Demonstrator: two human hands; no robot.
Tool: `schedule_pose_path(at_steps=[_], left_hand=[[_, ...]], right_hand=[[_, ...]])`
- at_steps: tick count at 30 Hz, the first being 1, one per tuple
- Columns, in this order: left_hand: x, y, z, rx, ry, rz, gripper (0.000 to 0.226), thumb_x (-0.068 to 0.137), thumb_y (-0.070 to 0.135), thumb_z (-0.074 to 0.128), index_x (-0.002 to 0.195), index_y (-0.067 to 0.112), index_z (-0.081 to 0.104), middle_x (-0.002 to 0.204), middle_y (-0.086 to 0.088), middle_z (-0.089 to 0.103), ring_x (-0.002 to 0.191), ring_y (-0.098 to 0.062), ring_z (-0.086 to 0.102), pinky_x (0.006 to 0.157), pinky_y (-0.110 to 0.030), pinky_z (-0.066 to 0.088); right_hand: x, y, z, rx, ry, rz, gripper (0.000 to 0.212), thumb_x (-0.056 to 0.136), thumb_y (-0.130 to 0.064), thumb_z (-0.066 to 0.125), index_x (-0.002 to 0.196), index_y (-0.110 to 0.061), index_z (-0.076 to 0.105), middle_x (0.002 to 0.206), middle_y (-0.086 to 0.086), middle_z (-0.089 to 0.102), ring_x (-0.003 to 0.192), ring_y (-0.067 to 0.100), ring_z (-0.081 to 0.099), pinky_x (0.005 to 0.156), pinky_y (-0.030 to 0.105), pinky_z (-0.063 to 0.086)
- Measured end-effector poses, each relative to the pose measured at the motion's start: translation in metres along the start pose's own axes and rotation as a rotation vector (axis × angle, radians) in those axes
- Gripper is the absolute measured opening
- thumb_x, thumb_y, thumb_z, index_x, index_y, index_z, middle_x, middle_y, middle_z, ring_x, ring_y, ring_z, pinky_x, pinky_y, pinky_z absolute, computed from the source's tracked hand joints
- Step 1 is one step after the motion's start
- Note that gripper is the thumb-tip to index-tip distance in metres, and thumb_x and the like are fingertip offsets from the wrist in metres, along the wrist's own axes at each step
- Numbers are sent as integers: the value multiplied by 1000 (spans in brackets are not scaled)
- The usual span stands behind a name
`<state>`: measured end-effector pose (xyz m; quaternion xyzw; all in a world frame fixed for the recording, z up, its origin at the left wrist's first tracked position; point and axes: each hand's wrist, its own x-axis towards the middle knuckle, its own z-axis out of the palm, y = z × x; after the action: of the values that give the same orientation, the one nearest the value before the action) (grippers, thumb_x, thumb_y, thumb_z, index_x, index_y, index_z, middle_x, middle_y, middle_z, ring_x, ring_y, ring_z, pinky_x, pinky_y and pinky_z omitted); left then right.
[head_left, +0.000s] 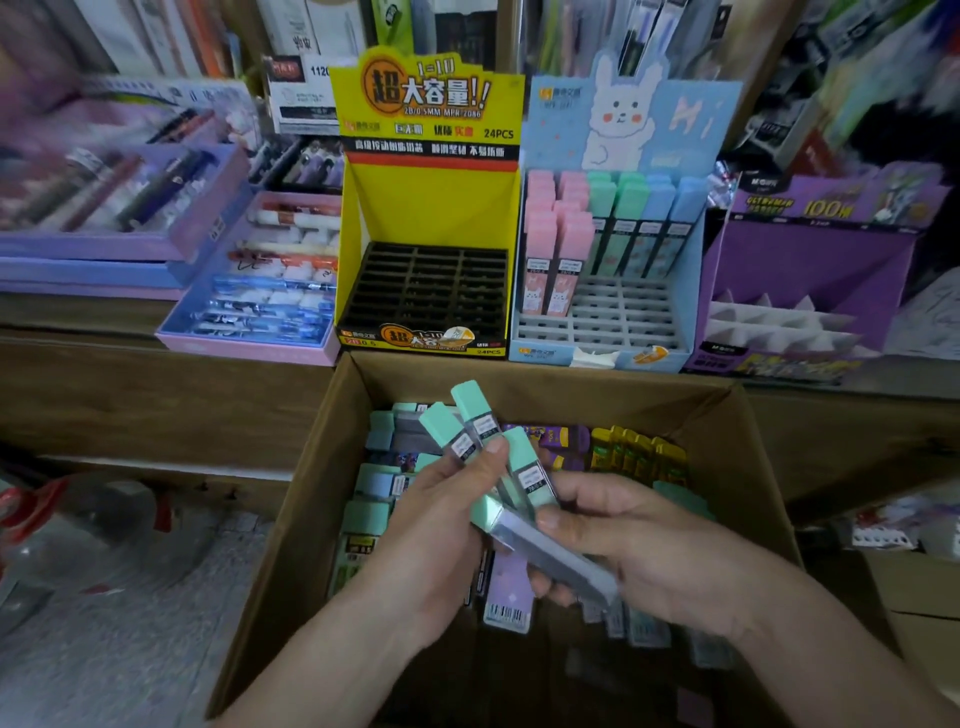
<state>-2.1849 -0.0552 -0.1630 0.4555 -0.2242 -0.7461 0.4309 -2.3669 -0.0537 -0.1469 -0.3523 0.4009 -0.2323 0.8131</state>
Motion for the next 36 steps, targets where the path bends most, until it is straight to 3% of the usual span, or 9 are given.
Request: schedule_pose_path(at_steps=[4, 8, 13, 16, 21, 26, 28, 31, 36], left_hand=[[6, 7, -2, -80, 53, 45, 30, 94, 34, 59, 107, 11, 72, 118, -25, 70, 96, -32, 69, 76, -40, 58], [12, 14, -11, -137, 127, 103, 35, 99, 31, 53, 114, 2, 65, 113, -18, 74, 103, -27, 73, 80, -39, 57], [5, 3, -4, -48, 64, 21, 26, 92, 30, 63, 104, 8, 70, 80, -13, 59, 66, -18, 59, 61, -29, 51], [2, -4, 7, -42, -18, 9, 33, 89, 22, 70, 105, -6, 61, 84, -21, 50, 72, -28, 53, 66, -36, 44], [2, 0, 20, -119, -88, 27, 25, 78, -4, 73, 101, -2, 64, 70, -18, 50, 63, -28, 51, 62, -41, 49], [6, -1, 25, -135, 28, 40, 26, 82, 0, 66, 107, -4, 68, 77, -19, 66, 61, -25, 58, 55, -34, 52], [8, -6, 27, -135, 61, 47, 26, 82, 3, 66, 107, 2, 74, 84, -19, 70, 67, -26, 59, 62, -35, 54], [8, -9, 29, -117, 78, 79, 25, 77, 11, 70, 100, 11, 79, 88, -24, 65, 78, -31, 57, 78, -45, 48], [10, -14, 28, -55, 151, 112, 40, 56, 24, 84, 94, 13, 79, 79, -24, 69, 72, -33, 56, 70, -41, 50]], right_hand=[[-1, 0, -8, 62, 33, 0, 40, 95, -9, 58, 134, -2, 61, 121, 35, 66, 73, 22, 67, 65, 30, 54], [-4, -4, -16, 126, 51, -73, 33, 98, -7, 54, 128, -1, 67, 106, 33, 69, 72, 24, 64, 60, 28, 52], [-1, -8, -15, 153, 129, -136, 31, 103, -20, 56, 127, -4, 68, 112, 30, 68, 79, 25, 62, 63, 30, 51], [2, -5, -11, 106, 138, -164, 37, 91, -14, 73, 128, -9, 69, 105, 23, 68, 79, 22, 63, 65, 28, 53], [7, -4, -6, 178, 297, -189, 31, 88, -17, 68, 116, -5, 73, 91, 27, 71, 71, 29, 69, 59, 31, 58], [10, -8, -1, 250, 396, -204, 24, 96, -13, 62, 115, -7, 75, 108, 26, 76, 91, 37, 71, 74, 37, 65], [10, -8, 1, 238, 411, -211, 24, 97, -11, 60, 117, -5, 73, 109, 24, 76, 92, 36, 72, 75, 37, 65], [13, -6, 4, 227, 430, -219, 22, 97, -9, 61, 115, -4, 74, 106, 21, 77, 85, 30, 76, 72, 35, 64], [21, 4, 7, 164, 456, -237, 20, 98, -2, 59, 101, -1, 79, 91, 25, 75, 70, 27, 72, 59, 30, 58]])
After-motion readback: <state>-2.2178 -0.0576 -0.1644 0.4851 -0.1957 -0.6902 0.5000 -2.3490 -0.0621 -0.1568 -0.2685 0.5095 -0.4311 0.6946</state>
